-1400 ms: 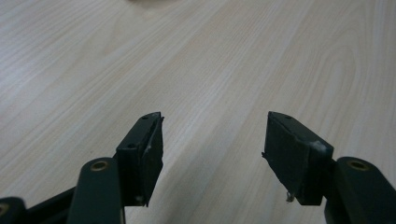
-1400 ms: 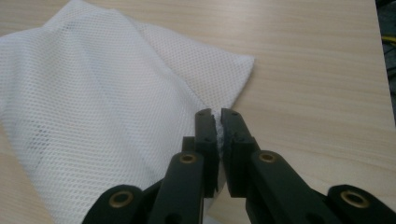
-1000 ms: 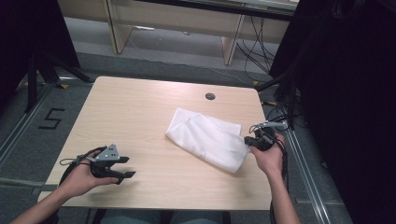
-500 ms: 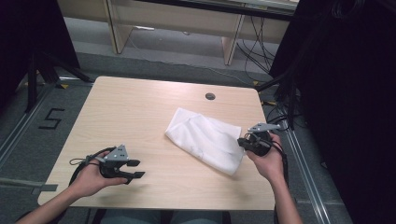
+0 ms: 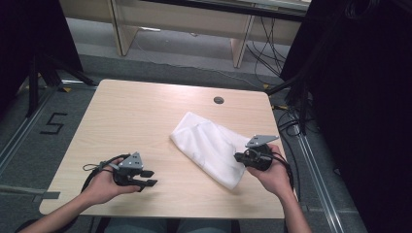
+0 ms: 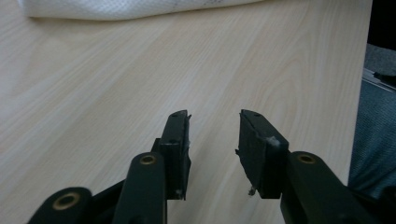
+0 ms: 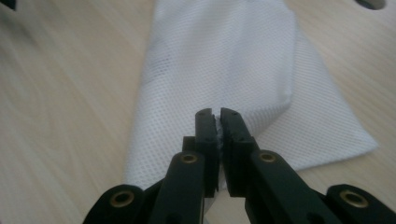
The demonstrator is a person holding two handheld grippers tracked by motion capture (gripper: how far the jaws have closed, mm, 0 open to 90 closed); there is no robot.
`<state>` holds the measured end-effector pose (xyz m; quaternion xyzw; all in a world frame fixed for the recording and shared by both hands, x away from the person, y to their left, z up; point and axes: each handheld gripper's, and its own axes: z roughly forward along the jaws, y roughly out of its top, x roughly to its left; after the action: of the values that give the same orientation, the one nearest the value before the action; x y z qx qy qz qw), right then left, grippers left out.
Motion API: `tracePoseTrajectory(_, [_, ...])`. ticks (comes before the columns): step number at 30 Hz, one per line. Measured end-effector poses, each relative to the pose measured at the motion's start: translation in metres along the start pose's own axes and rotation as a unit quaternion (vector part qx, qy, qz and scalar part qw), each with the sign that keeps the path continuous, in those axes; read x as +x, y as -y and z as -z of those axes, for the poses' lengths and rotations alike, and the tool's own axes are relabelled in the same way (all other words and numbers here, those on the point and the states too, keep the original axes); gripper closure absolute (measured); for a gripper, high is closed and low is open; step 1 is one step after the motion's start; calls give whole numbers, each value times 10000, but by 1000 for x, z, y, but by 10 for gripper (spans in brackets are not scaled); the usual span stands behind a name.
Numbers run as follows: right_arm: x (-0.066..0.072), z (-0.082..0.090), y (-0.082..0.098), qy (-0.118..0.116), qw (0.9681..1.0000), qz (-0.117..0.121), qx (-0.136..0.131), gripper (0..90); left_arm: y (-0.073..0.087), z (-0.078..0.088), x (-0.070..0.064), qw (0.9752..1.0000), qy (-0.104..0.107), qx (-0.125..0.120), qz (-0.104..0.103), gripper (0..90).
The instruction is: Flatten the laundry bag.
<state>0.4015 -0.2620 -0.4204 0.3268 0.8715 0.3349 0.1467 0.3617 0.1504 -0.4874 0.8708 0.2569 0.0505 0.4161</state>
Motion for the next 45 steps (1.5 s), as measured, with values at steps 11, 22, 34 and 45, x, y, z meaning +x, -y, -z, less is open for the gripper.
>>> tracePoseTrajectory(11, [35, -20, -7, -830, 9956, 386, 204, 871, -19, -28, -16, 9996, 234, 145, -115, 670])
tracePoseTrajectory(22, [62, -31, -23, -1293, 9896, 634, 35, 871, -29, -48, -33, 9984, 480, 70, -277, 655])
tracePoseTrajectory(34, [81, -39, -31, -1644, 9853, 22, -466, 867, -37, -68, -49, 9968, 744, 9, -291, 648])
tracePoseTrajectory(45, [95, -49, -43, -1936, 9745, -439, -1043, 867, -33, -75, -53, 9966, 801, 2, -214, 630])
